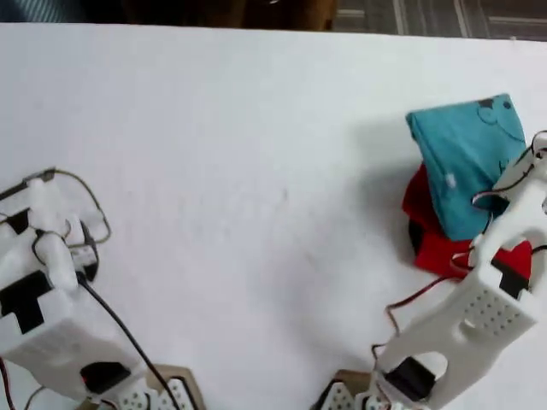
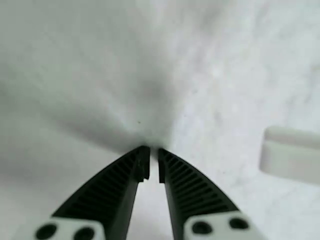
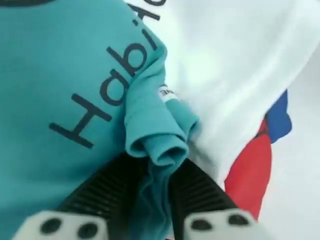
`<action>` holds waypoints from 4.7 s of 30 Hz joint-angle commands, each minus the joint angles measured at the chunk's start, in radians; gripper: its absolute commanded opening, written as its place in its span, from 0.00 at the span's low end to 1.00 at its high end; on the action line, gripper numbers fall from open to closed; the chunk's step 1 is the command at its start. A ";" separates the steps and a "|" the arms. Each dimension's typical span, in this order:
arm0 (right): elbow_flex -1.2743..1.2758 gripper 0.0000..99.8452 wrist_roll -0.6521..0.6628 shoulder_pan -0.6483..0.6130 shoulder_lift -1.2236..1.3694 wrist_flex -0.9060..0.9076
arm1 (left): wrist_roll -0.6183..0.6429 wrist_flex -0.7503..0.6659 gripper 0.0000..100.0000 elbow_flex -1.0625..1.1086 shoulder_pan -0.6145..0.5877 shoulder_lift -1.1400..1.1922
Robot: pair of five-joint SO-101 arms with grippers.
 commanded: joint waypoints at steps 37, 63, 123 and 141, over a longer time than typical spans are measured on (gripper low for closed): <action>-0.270 0.26 0.138 -0.185 -0.601 0.237 | -0.006 -0.037 0.06 0.001 0.015 -0.015; 0.098 0.02 0.137 -0.857 -0.440 0.088 | -0.008 -0.037 0.06 0.002 0.015 -0.015; 1.252 0.02 0.138 -0.947 -0.720 -0.604 | -0.055 -0.034 0.06 0.051 0.130 -0.037; 1.353 0.02 0.133 -0.900 -0.875 -0.611 | -0.109 -0.276 0.03 0.507 0.463 -0.560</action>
